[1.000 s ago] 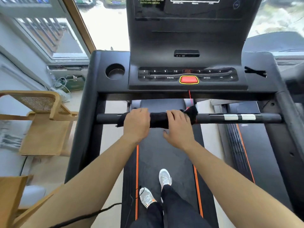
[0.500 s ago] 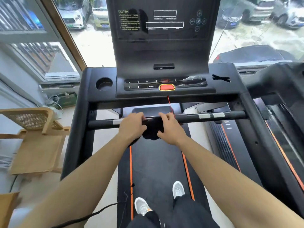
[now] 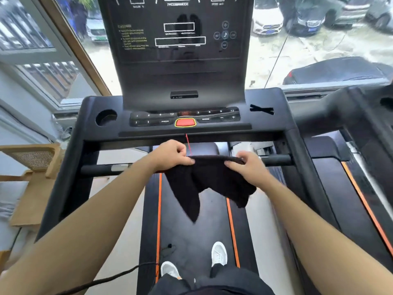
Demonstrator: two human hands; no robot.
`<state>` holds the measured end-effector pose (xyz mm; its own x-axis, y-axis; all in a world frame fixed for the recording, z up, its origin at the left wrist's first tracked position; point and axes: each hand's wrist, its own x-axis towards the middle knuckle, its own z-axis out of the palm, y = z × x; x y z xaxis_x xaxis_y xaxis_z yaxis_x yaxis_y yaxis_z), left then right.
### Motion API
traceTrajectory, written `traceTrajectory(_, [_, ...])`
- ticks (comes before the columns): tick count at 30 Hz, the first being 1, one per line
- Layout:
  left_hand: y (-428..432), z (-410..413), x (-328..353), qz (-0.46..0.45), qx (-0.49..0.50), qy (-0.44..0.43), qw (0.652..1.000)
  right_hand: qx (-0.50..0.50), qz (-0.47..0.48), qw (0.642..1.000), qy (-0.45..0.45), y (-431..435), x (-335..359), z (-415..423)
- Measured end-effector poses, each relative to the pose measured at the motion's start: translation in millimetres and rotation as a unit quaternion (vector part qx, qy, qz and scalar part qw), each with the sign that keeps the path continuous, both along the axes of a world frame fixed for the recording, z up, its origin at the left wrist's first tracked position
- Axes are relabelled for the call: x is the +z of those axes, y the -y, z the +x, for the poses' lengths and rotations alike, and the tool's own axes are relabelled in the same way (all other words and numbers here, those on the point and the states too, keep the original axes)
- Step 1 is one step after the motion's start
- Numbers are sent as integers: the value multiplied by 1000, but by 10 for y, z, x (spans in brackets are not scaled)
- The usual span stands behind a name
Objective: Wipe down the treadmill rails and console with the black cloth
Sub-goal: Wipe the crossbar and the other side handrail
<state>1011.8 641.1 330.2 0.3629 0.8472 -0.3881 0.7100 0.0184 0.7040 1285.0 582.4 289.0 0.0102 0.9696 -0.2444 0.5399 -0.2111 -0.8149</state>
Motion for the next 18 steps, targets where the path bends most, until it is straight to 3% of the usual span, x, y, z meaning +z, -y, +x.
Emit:
traceTrajectory(4, [-156,237,-172,-32,-5,-33,999,56,3,995,80,-391,88,551])
traceTrajectory(9, [-282,461,-396,62,104,-59,991,89,18,967,237,-924,46,601])
traceTrajectory(11, [-263,575,-497,108,132,-115,979,68,40,937,341,-918,-31,512])
traceTrajectory(13, [-191,696,-581,125,139,-200,962,39,121,883,452,-739,-159,405])
traceTrajectory(14, [-140,760,-607,138,118,-260,948,35,162,868,468,-609,-221,346])
traceTrajectory(16, [-25,839,-665,221,57,-354,907,77,210,876,428,-368,-402,238])
traceTrajectory(18, [69,902,-735,295,-14,-353,888,163,171,890,390,-217,-610,155])
